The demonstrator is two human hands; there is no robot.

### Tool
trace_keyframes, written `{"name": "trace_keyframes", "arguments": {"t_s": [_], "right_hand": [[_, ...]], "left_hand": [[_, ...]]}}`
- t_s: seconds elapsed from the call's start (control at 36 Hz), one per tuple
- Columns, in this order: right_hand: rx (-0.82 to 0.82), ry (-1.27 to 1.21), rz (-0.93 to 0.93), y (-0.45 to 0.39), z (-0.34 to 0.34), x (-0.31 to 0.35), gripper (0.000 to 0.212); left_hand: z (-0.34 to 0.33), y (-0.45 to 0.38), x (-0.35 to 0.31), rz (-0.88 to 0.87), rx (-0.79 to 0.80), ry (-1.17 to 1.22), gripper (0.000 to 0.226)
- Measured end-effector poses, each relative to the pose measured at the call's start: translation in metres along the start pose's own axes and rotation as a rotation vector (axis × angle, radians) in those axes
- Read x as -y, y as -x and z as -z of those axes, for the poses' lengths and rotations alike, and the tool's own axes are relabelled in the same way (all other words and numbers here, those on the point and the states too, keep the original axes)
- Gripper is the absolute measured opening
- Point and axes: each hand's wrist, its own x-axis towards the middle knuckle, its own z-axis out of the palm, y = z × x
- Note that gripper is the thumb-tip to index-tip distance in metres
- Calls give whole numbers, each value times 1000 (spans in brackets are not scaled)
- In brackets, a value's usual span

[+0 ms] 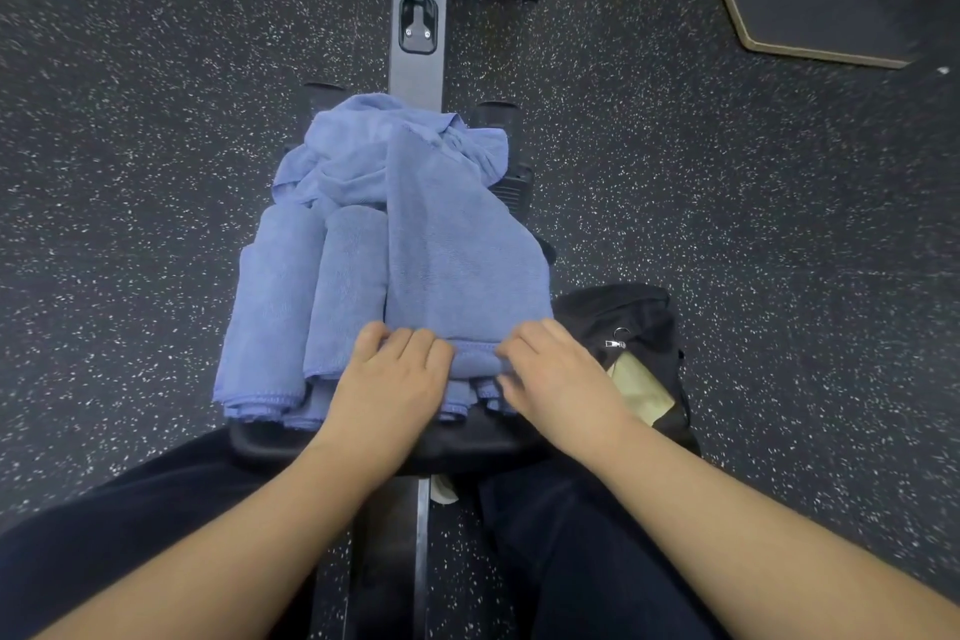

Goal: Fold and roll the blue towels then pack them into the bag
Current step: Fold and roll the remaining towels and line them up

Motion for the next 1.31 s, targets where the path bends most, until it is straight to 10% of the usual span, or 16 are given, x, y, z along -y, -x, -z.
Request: {"name": "trace_keyframes", "arguments": {"t_s": [1.31], "right_hand": [[-50, -8, 6, -14, -4, -20, 36]], "left_hand": [[4, -17, 8, 124, 97, -39, 13]]}}
